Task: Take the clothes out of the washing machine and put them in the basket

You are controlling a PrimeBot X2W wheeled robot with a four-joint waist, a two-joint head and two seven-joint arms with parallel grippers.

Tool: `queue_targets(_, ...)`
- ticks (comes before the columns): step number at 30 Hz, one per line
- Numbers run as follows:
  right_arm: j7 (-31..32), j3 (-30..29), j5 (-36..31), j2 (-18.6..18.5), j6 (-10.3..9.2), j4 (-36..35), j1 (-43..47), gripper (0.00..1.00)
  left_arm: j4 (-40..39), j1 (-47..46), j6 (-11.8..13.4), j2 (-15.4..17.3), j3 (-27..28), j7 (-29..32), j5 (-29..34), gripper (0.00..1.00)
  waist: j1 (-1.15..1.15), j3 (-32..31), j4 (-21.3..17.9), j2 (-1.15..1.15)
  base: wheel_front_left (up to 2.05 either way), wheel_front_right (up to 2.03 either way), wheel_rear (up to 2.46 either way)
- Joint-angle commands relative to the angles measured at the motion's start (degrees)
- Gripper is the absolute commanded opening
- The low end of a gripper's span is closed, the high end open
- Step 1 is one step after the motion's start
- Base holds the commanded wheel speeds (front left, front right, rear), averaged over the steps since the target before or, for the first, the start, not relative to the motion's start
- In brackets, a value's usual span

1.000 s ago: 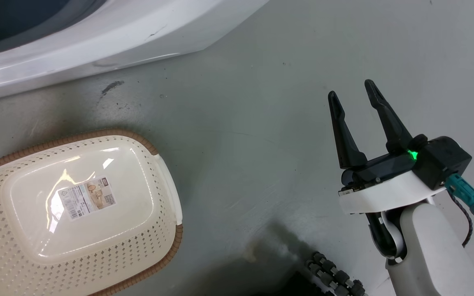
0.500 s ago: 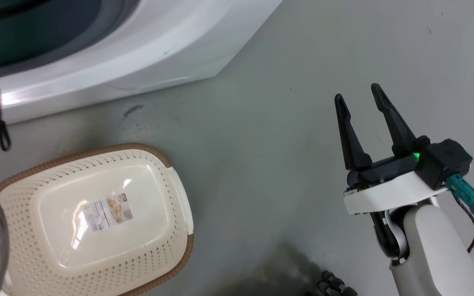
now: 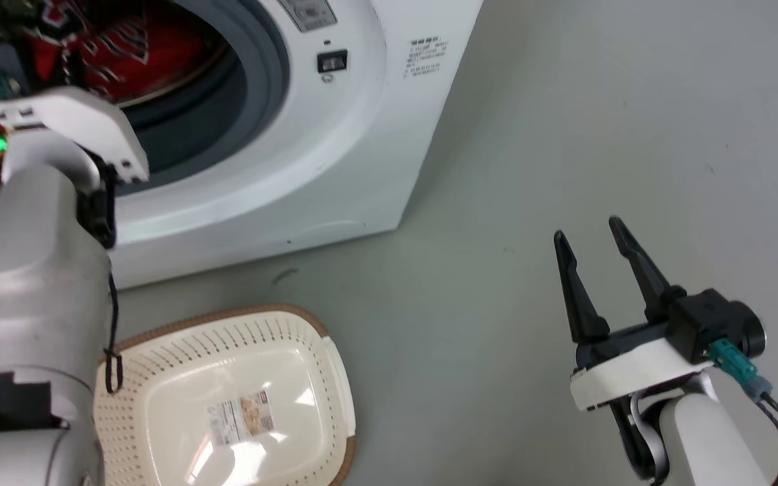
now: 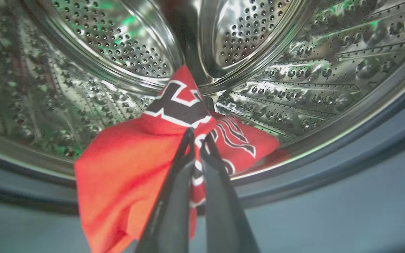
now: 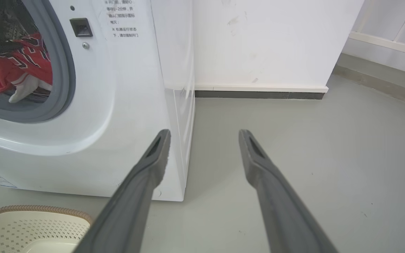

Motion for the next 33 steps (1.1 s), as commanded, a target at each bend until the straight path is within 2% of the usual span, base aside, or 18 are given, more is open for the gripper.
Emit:
queue_targets(1,-0.1,-0.2,-0.3,0.0,-0.04,0.4,1.3,1.0,0.2,1.7,-0.4,-0.6,0.2,-0.8,-0.4,0.0,0.0,-4.7,1.9,0.0,0.0,0.0,0.0)
queue_targets(10,-0.1,-0.7,-2.0,0.0,-0.04,1.7,5.8,1.0,-2.1,10.1,-2.9,-2.9,0.0,-3.0,-1.7,0.0,0.0,-13.6,3.8,0.0,0.0,0.0,0.0)
queue_targets(22,1.7,-2.9,-3.2,0.0,-0.04,0.1,10.1,1.0,-23.7,27.1,-3.0,-7.2,1.6,-3.0,-2.0,0.0,0.0,-20.4,6.8,0.0,0.0,0.0,0.0)
queue_targets(29,2.9,-4.6,-3.7,0.0,-0.04,-2.0,12.2,1.0,-35.5,37.8,-2.4,-10.3,0.6,-3.0,-1.4,0.0,0.0,-21.5,9.0,0.0,0.0,0.0,0.0)
queue_targets(33,3.4,-4.5,-3.6,0.0,-0.04,-2.8,13.0,1.0,-39.4,44.7,-1.4,-11.5,-0.1,-3.0,-2.0,0.0,0.0,-21.6,10.0,0.0,0.0,0.0,0.0)
